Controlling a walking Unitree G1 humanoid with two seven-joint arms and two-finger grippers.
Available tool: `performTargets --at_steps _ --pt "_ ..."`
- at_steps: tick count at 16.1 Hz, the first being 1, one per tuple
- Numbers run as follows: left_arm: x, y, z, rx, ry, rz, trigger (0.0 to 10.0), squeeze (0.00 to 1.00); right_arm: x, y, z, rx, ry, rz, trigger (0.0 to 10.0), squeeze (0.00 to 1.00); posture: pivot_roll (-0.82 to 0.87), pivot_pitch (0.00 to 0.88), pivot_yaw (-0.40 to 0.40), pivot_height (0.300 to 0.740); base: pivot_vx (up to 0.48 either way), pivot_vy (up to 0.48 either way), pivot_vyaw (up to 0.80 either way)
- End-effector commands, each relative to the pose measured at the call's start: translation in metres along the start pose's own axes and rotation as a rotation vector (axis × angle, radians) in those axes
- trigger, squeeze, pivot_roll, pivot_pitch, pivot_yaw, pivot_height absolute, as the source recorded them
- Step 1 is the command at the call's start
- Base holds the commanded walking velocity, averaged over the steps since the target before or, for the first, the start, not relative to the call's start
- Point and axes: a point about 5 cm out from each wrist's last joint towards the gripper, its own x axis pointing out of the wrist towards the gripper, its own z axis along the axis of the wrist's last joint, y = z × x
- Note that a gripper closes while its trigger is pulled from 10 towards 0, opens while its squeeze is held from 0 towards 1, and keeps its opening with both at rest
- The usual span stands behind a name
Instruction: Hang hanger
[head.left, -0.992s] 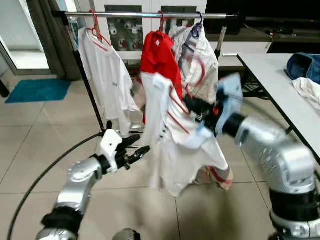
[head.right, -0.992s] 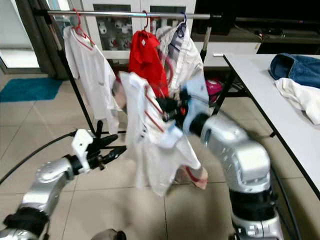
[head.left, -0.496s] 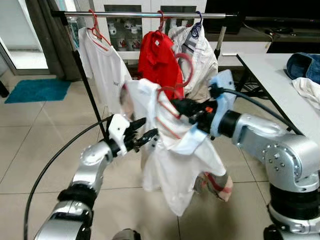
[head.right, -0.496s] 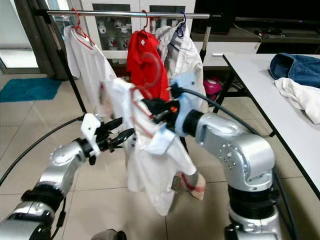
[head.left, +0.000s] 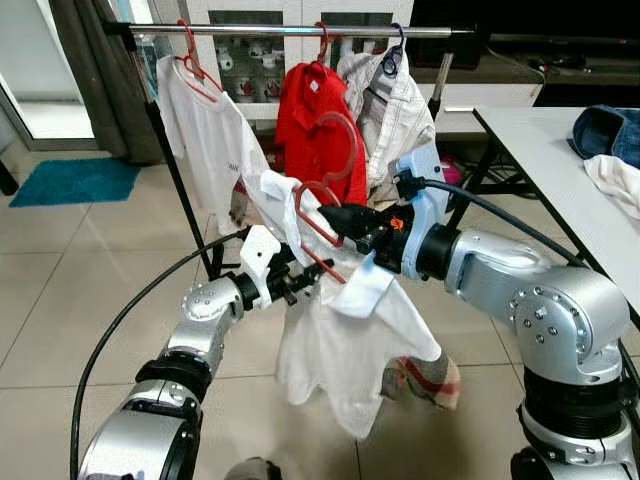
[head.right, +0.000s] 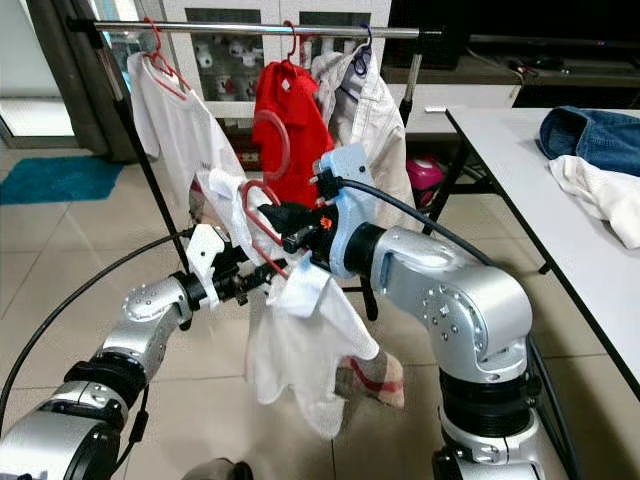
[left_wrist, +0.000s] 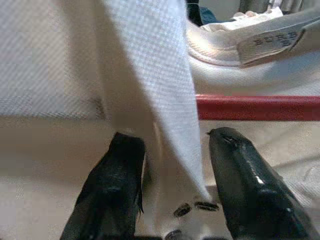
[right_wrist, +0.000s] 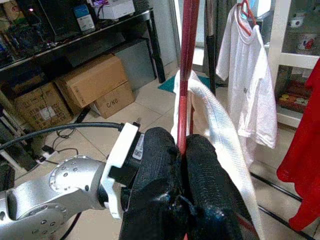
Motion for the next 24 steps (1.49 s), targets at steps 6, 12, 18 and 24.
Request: performTargets --at_steps 6,12,18,24 --pt "-0.005 -0.001 -0.009 -0.013 -0.009 0.065 0.0 0.0 0.0 0.001 0.008 -0.042 -0.014 -0.012 0.0 0.0 -0.14 0.0 0.035 0.74 0.0 0.0 0.0" --pt "-0.008 -0.007 -0.017 -0.025 0.011 0.048 0.0 0.0 -0.002 -0.007 0.01 -0.047 -0.02 -0.055 0.0 0.0 -0.14 0.0 0.038 0.74 0.0 0.0 0.0" --pt "-0.013 -0.01 -0.031 -0.023 0.104 0.059 0.0 0.0 -0.003 -0.017 0.014 -0.05 -0.059 -0.141 0.0 0.0 -0.13 0.0 0.048 0.74 0.0 0.0 0.0" --pt "-0.029 -0.013 -0.055 -0.074 0.24 0.135 0.0 0.0 -0.003 -0.034 0.02 -0.066 -0.105 -0.255 0.0 0.0 -0.12 0.0 0.048 0.74 0.0 0.0 0.0"
